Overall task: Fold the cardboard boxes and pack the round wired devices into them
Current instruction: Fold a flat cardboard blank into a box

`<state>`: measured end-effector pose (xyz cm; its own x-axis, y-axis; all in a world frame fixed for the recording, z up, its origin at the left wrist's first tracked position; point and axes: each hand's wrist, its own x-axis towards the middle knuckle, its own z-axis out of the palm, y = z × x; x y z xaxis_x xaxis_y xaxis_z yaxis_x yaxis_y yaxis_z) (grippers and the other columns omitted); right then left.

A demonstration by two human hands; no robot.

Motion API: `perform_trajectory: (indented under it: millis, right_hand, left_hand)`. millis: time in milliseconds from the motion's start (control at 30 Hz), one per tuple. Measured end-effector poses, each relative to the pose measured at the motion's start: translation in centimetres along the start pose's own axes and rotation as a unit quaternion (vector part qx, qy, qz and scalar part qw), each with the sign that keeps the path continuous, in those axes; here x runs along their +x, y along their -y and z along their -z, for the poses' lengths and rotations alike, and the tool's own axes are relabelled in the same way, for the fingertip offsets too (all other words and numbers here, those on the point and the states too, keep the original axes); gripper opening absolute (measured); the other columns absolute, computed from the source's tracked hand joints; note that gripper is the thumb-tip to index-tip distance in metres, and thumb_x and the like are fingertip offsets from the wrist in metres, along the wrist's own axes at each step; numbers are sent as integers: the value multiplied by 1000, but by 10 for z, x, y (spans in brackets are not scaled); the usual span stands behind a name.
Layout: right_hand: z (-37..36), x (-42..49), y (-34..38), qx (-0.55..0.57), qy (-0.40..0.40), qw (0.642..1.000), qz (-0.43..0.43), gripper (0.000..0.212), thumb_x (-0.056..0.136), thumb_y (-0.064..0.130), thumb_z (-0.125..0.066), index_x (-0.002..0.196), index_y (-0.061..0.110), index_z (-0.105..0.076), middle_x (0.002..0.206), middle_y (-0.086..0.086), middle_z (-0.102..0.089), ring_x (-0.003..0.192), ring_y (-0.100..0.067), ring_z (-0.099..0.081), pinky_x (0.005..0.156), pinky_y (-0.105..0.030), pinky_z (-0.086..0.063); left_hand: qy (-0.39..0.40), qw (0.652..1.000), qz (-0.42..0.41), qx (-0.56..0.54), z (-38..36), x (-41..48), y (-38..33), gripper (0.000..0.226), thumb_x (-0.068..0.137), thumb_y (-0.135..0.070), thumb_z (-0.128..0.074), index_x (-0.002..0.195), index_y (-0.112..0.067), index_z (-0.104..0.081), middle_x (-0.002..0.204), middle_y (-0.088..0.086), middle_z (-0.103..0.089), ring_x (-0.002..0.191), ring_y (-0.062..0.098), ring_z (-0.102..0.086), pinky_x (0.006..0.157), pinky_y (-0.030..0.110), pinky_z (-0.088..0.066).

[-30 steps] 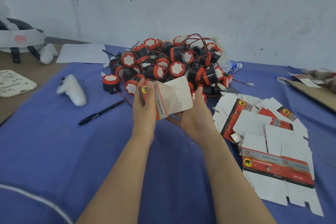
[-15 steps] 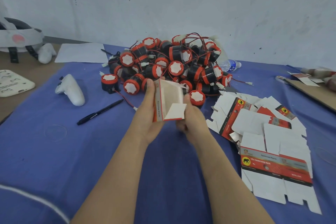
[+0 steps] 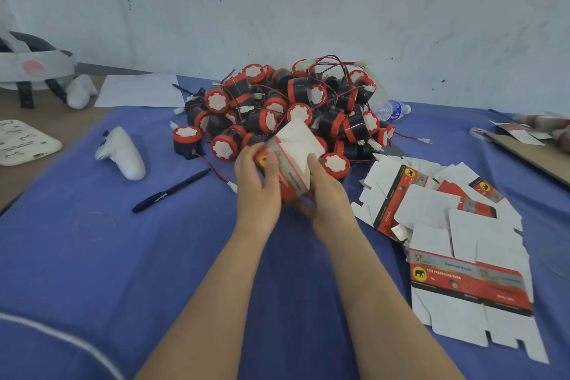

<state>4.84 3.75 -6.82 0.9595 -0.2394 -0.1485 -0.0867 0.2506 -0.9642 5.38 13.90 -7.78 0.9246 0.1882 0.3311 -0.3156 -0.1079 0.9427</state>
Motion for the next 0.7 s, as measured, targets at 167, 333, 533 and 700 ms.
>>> perform_trajectory:
  millis: [167, 333, 533, 700]
  right_hand:
    - [7, 1, -7, -247, -90, 942, 210, 17, 99, 28, -46, 104, 20, -61, 92, 13, -59, 79, 2, -52, 68, -9, -36]
    - [8, 5, -7, -256, -159, 922, 242, 23, 100, 13, -36, 80, 19, -46, 69, 10, -45, 55, -5, -40, 46, -7, -33]
    - [13, 9, -4, -107, -158, 970, 153, 28, 100, 12, -42, 122, 17, -59, 108, 6, -57, 104, -15, -58, 92, -33, -51]
    - [-1, 5, -9, -211, -55, 968, 122, 41, 99, 41, -42, 70, 22, -63, 62, 15, -59, 62, 2, -54, 56, -14, -40]
  left_hand:
    - [-1, 991, -54, 119, -2, -6, 8, 31, 86, -35, -67, 109, -21, -51, 110, -9, -54, 90, -10, -53, 75, 13, -48]
    - [-84, 988, 39, 120, 3, -1, 5, 33, 99, -45, -42, 77, -20, -45, 77, -5, -54, 71, 11, -51, 57, 29, -39]
    - [-91, 965, 195, -151, 7, 9, 6, 26, 99, -26, -43, 77, -14, -48, 84, 8, -49, 81, 20, -44, 73, 37, -40]
    - [-6, 975, 157, -156, 0, 4, 0, 2, 97, -26, -54, 97, -28, -53, 111, -1, -62, 100, 11, -59, 87, 27, -50]
